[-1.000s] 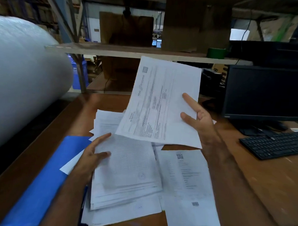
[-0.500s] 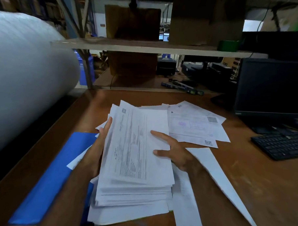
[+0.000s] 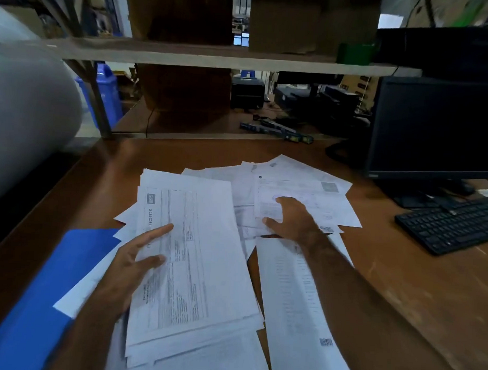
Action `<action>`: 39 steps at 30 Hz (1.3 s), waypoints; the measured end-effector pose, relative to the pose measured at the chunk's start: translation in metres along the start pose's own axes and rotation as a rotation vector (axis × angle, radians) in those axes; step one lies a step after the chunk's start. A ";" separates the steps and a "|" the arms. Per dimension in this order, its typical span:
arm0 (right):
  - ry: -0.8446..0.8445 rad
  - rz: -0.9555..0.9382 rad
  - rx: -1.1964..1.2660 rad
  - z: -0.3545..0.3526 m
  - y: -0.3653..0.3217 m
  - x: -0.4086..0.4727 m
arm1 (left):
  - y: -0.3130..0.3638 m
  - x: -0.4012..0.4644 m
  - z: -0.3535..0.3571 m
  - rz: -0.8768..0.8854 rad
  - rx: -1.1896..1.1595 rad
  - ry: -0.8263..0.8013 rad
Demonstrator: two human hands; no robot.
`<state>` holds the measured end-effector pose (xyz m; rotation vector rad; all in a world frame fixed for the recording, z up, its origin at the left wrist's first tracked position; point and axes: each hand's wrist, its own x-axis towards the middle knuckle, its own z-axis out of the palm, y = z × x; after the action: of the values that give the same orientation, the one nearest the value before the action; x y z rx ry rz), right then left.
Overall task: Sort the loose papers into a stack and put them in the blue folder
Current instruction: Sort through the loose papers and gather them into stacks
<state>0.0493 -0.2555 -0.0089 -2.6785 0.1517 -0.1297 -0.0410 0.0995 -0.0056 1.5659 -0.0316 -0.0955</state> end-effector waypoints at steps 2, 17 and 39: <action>-0.041 0.076 -0.040 0.002 0.009 0.015 | -0.003 0.005 0.001 0.003 0.000 0.016; 0.436 -0.064 0.038 -0.014 -0.033 -0.014 | -0.014 0.013 -0.006 -0.025 -0.011 0.008; -0.659 -0.172 1.048 -0.026 -0.031 -0.149 | 0.010 -0.015 0.007 -0.025 -0.157 0.061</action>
<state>-0.0981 -0.2199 0.0180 -1.5672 -0.2843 0.4873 -0.0563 0.0933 0.0048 1.4116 0.0423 -0.0686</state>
